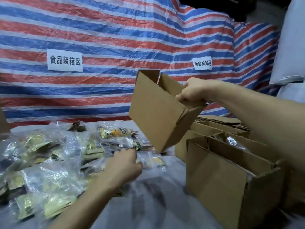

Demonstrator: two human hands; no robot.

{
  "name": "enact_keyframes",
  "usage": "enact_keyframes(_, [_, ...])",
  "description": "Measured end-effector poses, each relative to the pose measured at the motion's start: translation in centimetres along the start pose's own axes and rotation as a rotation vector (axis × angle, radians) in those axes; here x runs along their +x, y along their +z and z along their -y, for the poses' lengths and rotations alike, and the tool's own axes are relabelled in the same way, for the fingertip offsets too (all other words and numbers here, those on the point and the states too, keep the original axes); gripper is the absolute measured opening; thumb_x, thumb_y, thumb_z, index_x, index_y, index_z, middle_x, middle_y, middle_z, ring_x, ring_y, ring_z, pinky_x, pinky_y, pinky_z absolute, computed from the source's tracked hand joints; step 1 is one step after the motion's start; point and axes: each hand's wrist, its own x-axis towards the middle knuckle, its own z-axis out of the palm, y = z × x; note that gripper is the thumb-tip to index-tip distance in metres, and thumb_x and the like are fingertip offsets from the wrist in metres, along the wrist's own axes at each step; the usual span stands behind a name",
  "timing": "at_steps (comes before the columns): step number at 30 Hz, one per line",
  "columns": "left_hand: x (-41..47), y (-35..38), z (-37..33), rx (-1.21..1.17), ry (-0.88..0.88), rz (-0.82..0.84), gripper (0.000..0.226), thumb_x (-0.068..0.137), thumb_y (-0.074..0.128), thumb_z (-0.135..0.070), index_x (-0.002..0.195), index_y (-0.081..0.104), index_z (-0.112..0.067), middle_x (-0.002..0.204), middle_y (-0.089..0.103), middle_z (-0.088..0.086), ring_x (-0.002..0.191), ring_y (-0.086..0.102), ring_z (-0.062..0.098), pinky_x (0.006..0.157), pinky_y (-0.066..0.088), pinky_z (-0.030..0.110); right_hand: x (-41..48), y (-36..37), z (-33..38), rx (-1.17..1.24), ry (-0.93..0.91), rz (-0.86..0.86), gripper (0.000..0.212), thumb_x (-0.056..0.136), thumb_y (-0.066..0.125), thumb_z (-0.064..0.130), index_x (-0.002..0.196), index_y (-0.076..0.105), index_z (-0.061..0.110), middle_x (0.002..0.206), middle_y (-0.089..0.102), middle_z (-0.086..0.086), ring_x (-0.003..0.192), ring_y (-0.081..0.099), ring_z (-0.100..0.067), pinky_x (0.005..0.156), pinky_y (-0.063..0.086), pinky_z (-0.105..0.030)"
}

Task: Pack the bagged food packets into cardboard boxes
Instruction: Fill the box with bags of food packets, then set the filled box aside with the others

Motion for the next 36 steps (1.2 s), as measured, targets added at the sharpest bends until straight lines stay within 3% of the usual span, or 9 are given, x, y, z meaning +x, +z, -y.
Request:
enact_keyframes(2, [2.0, 3.7, -1.0, 0.104, 0.03, 0.061, 0.035, 0.099, 0.048, -0.036, 0.127, 0.057, -0.017, 0.137, 0.055, 0.011, 0.127, 0.05, 0.031, 0.102, 0.043, 0.039, 0.9, 0.7, -1.2, 0.028, 0.031, -0.061, 0.027, 0.096, 0.065, 0.025, 0.115, 0.057, 0.008, 0.101, 0.068, -0.013, 0.081, 0.071, -0.023, 0.055, 0.055, -0.03])
enact_keyframes(6, [5.3, 9.8, -2.8, 0.256, 0.235, 0.039, 0.047, 0.095, 0.049, -0.042, 0.136, 0.048, -0.02, 0.141, 0.049, 0.007, 0.135, 0.04, 0.028, 0.113, 0.025, 0.041, 2.4, 2.4, -3.1, 0.037, 0.038, -0.121, 0.022, 0.098, 0.057, 0.019, 0.117, 0.056, 0.008, 0.11, 0.065, -0.016, 0.096, 0.068, -0.028, 0.089, 0.059, -0.041])
enact_keyframes(12, [8.9, 12.9, -2.1, 0.138, 0.209, 0.253, 0.069, 0.097, 0.034, -0.067, 0.159, 0.022, -0.038, 0.17, 0.013, -0.009, 0.157, 0.006, 0.025, 0.12, -0.004, 0.065, 4.0, 5.0, -4.6, -0.052, 0.057, -0.123, 0.025, 0.099, 0.056, 0.015, 0.121, 0.056, 0.005, 0.109, 0.063, -0.016, 0.093, 0.065, -0.027, 0.077, 0.056, -0.035])
enact_keyframes(15, [9.6, 13.1, 0.1, 0.125, 0.107, 0.201, 0.056, 0.102, 0.025, -0.064, 0.154, 0.027, -0.046, 0.168, 0.015, -0.016, 0.156, 0.009, 0.027, 0.121, 0.007, 0.06, 4.8, 6.2, -5.3, -0.139, 0.065, -0.109, 0.016, 0.099, 0.056, 0.014, 0.113, 0.056, 0.006, 0.096, 0.06, -0.012, 0.081, 0.063, -0.021, 0.06, 0.05, -0.025])
enact_keyframes(18, [10.2, 12.3, 1.2, 0.111, 0.041, 0.227, 0.049, 0.107, 0.024, -0.057, 0.154, 0.027, -0.045, 0.168, 0.013, -0.018, 0.157, 0.003, 0.029, 0.12, 0.021, 0.056, 5.4, 7.2, -6.0, -0.229, 0.085, -0.069, 0.009, 0.098, 0.058, 0.012, 0.106, 0.058, 0.007, 0.087, 0.057, -0.009, 0.072, 0.06, -0.016, 0.057, 0.046, -0.022])
enact_keyframes(21, [10.6, 12.0, 0.7, 0.08, -0.001, 0.249, 0.05, 0.108, 0.024, -0.051, 0.157, 0.024, -0.042, 0.169, 0.01, -0.017, 0.157, -0.003, 0.032, 0.12, 0.021, 0.06, 5.8, 8.1, -6.8, -0.341, 0.099, -0.01, 0.007, 0.097, 0.059, 0.011, 0.103, 0.059, 0.009, 0.085, 0.056, -0.007, 0.069, 0.058, -0.014, 0.053, 0.043, -0.02])
enact_keyframes(27, [11.5, 12.8, 0.3, 0.065, -0.037, 0.189, 0.046, 0.11, 0.024, -0.041, 0.155, 0.03, -0.038, 0.166, 0.02, -0.012, 0.156, 0.0, 0.032, 0.117, 0.026, 0.059, 6.6, 9.1, -7.8, -0.427, 0.084, 0.13, 0.009, 0.095, 0.062, 0.02, 0.099, 0.059, 0.013, 0.098, 0.062, -0.009, 0.086, 0.066, -0.018, 0.074, 0.054, -0.028])
enact_keyframes(31, [12.2, 13.6, 0.7, 0.074, -0.027, 0.165, 0.051, 0.109, 0.023, -0.044, 0.159, 0.022, -0.038, 0.169, 0.014, -0.011, 0.157, -0.005, 0.033, 0.122, 0.018, 0.06, 6.5, 9.3, -8.1, -0.444, 0.063, 0.141, 0.006, 0.093, 0.064, 0.015, 0.094, 0.058, 0.012, 0.095, 0.063, -0.011, 0.082, 0.067, -0.021, 0.064, 0.054, -0.027])
enact_keyframes(36, [12.4, 13.7, 1.2, 0.087, -0.01, 0.199, 0.052, 0.107, 0.024, -0.049, 0.159, 0.021, -0.04, 0.169, 0.011, -0.013, 0.157, -0.006, 0.033, 0.121, 0.017, 0.063, 5.6, 8.3, -8.6, -0.462, 0.023, 0.059, 0.029, 0.08, 0.082, 0.014, 0.102, 0.063, 0.009, 0.097, 0.065, -0.01, 0.088, 0.068, -0.024, 0.075, 0.061, -0.035])
